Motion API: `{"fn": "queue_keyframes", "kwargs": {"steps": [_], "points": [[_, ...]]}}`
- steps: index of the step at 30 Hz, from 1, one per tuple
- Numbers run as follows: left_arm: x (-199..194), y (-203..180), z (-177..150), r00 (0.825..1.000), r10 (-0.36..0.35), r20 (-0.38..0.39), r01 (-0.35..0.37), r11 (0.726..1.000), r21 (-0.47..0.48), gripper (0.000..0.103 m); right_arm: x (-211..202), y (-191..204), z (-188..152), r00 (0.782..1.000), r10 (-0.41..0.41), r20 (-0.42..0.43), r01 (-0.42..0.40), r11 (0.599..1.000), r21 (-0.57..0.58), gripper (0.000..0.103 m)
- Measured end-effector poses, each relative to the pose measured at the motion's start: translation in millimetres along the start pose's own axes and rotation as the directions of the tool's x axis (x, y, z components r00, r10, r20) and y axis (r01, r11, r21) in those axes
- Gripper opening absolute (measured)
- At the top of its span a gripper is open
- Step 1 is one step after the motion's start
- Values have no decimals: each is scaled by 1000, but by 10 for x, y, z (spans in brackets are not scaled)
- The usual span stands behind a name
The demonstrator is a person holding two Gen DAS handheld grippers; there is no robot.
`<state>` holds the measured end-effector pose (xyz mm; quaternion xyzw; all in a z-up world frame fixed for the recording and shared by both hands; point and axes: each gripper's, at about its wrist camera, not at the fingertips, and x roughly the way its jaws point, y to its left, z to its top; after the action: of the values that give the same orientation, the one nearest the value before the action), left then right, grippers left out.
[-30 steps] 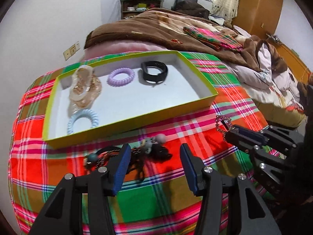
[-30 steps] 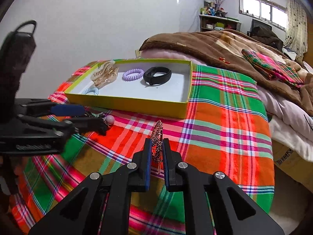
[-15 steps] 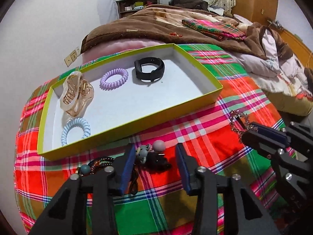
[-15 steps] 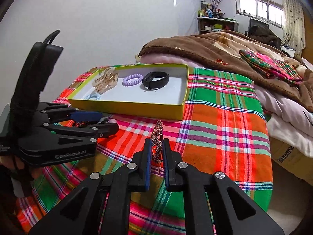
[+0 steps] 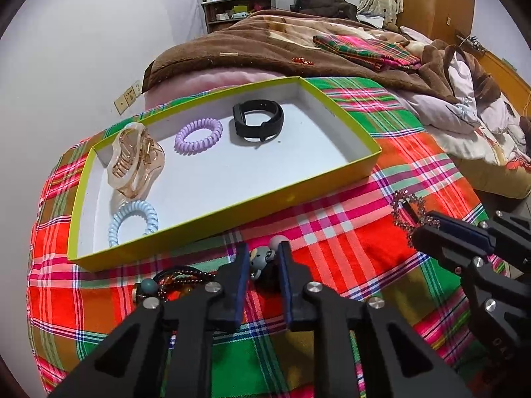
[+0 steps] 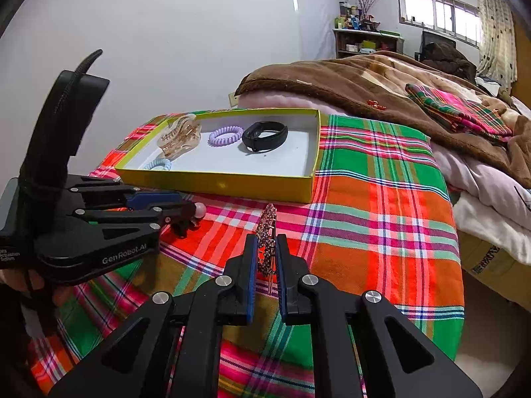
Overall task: Organize jewelry
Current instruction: 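Carry rhinestone clip in right tool and ball hair tie in left tool over box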
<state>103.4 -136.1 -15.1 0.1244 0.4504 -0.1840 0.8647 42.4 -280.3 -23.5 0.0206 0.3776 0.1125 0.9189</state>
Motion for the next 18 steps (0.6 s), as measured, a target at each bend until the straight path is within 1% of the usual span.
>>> {"fn": "queue_keyframes", "kwargs": {"steps": [1,3,9,14,18], "points": [[-16,0,3,1000,-2,4,2,1000,0,9,-3,0,1,1000,0,1,0,1000,1,10],[-52,-1,11,1000,-10,14,10,1000,0,4,-12,6,2,1000,-2,3,2,1000,2,10],[-109,14,20,999,-34,33,35,999,-25,3,-51,22,9,1000,-6,14,6,1000,2,10],[-243,38,49,995,-61,74,64,997,-39,3,-108,5,20,1000,-14,25,14,1000,9,10],[-353,75,77,990,-96,102,102,994,-50,3,-153,-10,39,999,-17,37,17,1000,17,10]]}}
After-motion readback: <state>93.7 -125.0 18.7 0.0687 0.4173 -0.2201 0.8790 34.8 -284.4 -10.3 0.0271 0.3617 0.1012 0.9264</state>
